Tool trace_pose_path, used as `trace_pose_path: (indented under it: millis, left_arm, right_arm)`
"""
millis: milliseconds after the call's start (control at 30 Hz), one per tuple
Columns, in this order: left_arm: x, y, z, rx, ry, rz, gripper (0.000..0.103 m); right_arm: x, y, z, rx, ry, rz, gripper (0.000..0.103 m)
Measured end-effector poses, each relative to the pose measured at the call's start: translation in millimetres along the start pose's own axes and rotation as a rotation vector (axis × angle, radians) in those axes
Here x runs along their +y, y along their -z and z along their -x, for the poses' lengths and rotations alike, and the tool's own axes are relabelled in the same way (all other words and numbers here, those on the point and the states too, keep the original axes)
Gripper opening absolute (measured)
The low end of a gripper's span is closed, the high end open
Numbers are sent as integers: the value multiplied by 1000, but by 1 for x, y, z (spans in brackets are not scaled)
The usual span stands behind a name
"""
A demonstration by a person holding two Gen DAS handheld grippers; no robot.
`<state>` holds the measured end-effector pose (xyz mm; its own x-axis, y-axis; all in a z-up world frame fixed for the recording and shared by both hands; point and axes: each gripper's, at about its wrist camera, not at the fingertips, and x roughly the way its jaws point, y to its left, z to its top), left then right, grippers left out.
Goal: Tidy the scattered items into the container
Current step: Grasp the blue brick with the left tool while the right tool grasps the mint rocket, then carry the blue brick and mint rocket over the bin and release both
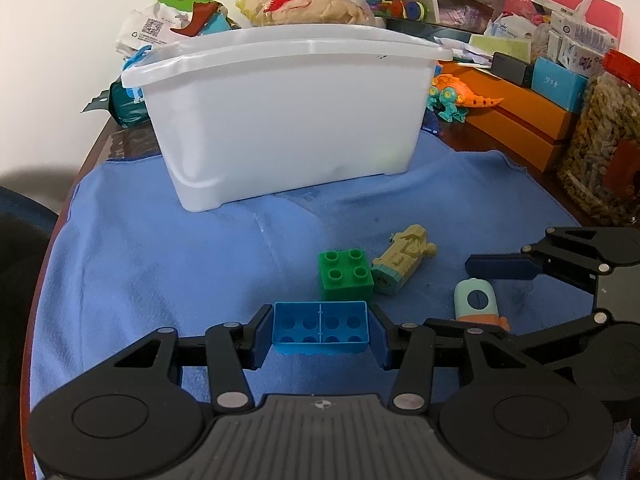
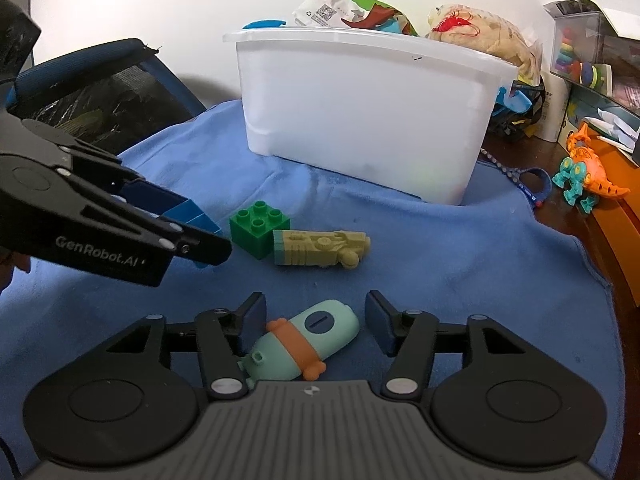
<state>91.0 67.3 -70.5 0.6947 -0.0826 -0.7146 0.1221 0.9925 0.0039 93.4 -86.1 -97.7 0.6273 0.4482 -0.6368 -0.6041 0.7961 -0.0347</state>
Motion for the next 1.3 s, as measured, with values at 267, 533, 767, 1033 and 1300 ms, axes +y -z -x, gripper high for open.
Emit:
trace_pose_path:
  millis: [267, 533, 767, 1033, 1300]
  left_arm:
    - [0, 0, 2, -3, -14, 3, 52]
    - [-2, 5, -2, 19, -39, -8, 52]
    - [-8, 6, 0, 10, -14, -27, 52]
    - [-11, 0, 9, -9, -1, -44, 52]
    - [-6, -31, 39, -106, 3, -41, 52]
  right_arm:
    - [-3, 2, -1, -12, 2, -2, 69]
    - [-3, 6, 5, -12, 14, 0, 71]
    - [-2, 5, 4, 4, 4, 10, 62]
    - [0, 2, 9, 16, -9, 17, 52]
    - [-9, -27, 34, -83, 16, -22, 52]
